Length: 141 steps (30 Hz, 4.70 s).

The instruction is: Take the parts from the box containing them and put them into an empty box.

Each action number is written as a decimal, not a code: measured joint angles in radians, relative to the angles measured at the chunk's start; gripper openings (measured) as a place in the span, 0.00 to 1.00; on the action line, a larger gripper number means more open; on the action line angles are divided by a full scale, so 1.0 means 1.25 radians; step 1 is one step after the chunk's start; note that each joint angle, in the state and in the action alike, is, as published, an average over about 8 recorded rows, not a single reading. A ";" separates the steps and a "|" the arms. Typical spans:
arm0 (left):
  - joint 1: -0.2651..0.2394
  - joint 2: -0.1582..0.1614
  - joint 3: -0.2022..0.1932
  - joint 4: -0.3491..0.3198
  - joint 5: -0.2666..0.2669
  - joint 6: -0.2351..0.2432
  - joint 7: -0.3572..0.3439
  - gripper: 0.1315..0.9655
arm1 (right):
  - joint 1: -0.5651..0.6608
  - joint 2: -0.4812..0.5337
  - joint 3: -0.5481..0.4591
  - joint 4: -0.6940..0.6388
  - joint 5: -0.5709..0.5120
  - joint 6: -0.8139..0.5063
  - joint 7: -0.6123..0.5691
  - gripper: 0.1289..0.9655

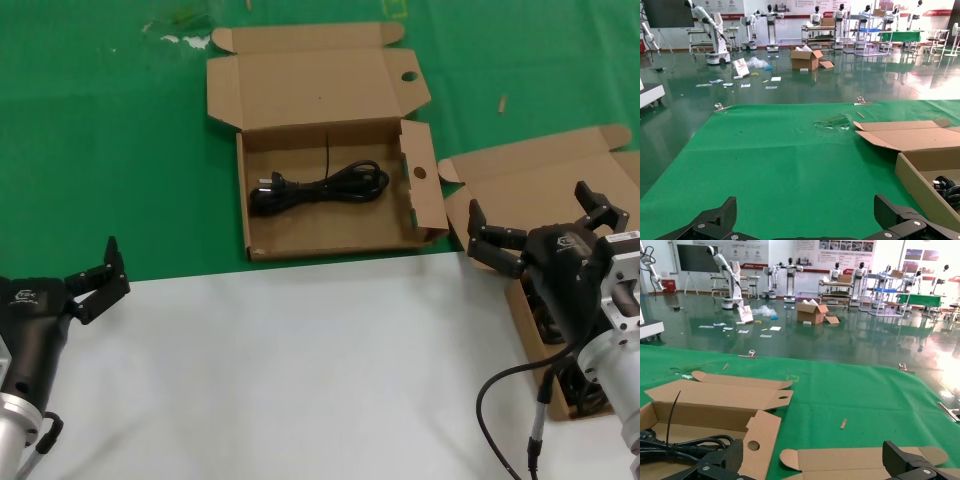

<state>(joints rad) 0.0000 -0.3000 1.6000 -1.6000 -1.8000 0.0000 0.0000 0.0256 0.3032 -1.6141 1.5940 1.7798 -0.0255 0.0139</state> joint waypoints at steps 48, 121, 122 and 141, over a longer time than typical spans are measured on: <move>0.000 0.000 0.000 0.000 0.000 0.000 0.000 1.00 | 0.000 0.000 0.000 0.000 0.000 0.000 0.000 1.00; 0.000 0.000 0.000 0.000 0.000 0.000 0.000 1.00 | 0.000 0.000 0.000 0.000 0.000 0.000 0.000 1.00; 0.000 0.000 0.000 0.000 0.000 0.000 0.000 1.00 | 0.000 0.000 0.000 0.000 0.000 0.000 0.000 1.00; 0.000 0.000 0.000 0.000 0.000 0.000 0.000 1.00 | 0.000 0.000 0.000 0.000 0.000 0.000 0.000 1.00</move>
<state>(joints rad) 0.0000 -0.3000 1.6000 -1.6000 -1.8000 0.0000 0.0000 0.0256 0.3032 -1.6141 1.5940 1.7798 -0.0255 0.0139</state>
